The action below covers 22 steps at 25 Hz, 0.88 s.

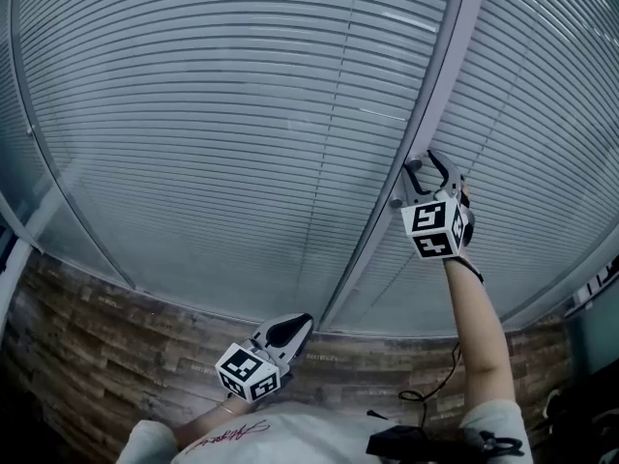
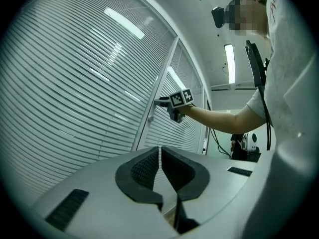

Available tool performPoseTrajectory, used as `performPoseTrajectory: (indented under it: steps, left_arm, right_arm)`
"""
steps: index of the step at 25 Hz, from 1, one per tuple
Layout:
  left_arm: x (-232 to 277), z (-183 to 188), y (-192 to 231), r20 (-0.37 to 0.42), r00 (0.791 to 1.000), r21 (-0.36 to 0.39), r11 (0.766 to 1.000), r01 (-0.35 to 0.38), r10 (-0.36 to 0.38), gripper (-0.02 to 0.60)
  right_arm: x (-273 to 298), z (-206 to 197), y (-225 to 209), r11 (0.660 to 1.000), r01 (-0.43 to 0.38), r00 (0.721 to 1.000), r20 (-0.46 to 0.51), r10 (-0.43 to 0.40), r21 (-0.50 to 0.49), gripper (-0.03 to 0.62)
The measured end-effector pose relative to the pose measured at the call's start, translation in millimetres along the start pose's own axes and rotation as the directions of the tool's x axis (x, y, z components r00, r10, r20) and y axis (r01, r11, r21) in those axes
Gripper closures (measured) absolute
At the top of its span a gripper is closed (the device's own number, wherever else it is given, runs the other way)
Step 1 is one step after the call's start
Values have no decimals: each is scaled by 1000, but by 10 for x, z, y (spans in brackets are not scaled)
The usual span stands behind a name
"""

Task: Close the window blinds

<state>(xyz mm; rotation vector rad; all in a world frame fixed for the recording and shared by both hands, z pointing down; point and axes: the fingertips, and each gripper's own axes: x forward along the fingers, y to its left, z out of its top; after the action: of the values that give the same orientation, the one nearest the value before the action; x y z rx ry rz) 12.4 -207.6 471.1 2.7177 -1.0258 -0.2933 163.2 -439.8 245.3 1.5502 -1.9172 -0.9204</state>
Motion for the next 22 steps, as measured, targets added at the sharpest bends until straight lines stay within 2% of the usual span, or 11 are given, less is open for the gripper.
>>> performPoseTrajectory:
  steps: [1,2,3,4,7,10,13,15,17,19,22]
  left_arm:
    - [0,4,-6,0,1000,1,1000,1,-1,552]
    - [-5,8,-15,1,1000,2,1000,1,-1,552]
    - [-14,13,-19,2,1000,3,1000,-1,1,552]
    - [-26,18,-14,3,1000,3,1000,-4,4,552]
    - [-63,31,29,5,1000,0,1000,-19,19,552]
    - [-92,43,53,6,1000,2,1000,-25,25,553]
    - [-134,40,93,5,999,-10,999,-38,38,552]
    - [-154,40,117,6,999,-14,999,-45,45,552]
    - [-171,41,127,7,999,-14,999,-48,48,552]
    - [-190,32,130,6,999,-14,999,-48,48,552]
    - [-189,23,109,1,999,-13,999,-39,39,552]
  right_arm:
    - [-1,0,-30,987,-4,1000,23,0,161,391]
    - [-6,11,-50,961,-7,999,49,-7,278,391]
    - [-9,25,-63,937,-5,998,65,-19,348,391]
    - [-4,34,-62,925,3,997,69,-31,380,393]
    - [40,8,-1,920,46,997,36,-65,390,393]
    - [34,-47,-18,892,113,990,27,-138,439,459]
    - [28,-50,-28,882,143,984,33,-176,450,461]
    - [37,-41,-4,930,160,983,35,-182,331,462]
    - [41,-20,35,983,165,985,46,-169,78,462]
    - [39,-5,88,976,137,990,63,-128,-167,462]
    - [45,-19,137,916,73,997,54,-56,-395,462]
